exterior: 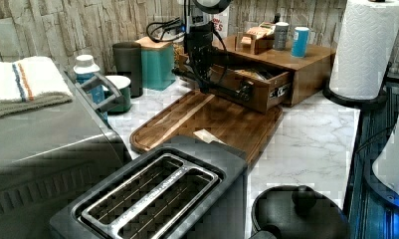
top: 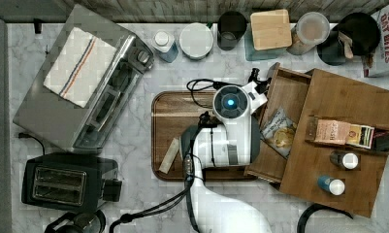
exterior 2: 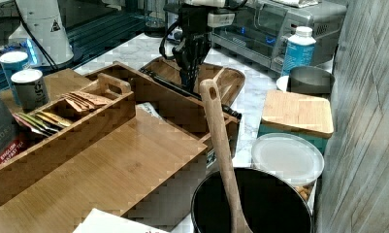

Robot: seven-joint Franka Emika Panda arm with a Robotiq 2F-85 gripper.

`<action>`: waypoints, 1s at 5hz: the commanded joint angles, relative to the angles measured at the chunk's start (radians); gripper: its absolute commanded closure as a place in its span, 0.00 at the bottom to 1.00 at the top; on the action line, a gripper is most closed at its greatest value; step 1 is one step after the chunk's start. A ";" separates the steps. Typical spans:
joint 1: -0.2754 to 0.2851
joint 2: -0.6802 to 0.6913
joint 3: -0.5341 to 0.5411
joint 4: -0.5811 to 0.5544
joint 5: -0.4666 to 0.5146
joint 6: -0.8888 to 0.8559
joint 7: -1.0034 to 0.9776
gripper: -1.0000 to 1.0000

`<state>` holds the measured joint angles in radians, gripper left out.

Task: Close the drawer.

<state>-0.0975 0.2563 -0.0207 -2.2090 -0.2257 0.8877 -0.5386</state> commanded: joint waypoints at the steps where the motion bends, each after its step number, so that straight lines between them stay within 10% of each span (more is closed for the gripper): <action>1: -0.270 0.068 -0.196 0.208 0.109 -0.069 -0.202 1.00; 2: -0.261 0.014 -0.263 0.131 -0.048 0.005 -0.107 1.00; 5: -0.227 0.013 -0.321 0.148 -0.072 -0.061 -0.087 1.00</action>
<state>-0.1699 0.2966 -0.1597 -2.1602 -0.2375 0.8359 -0.6528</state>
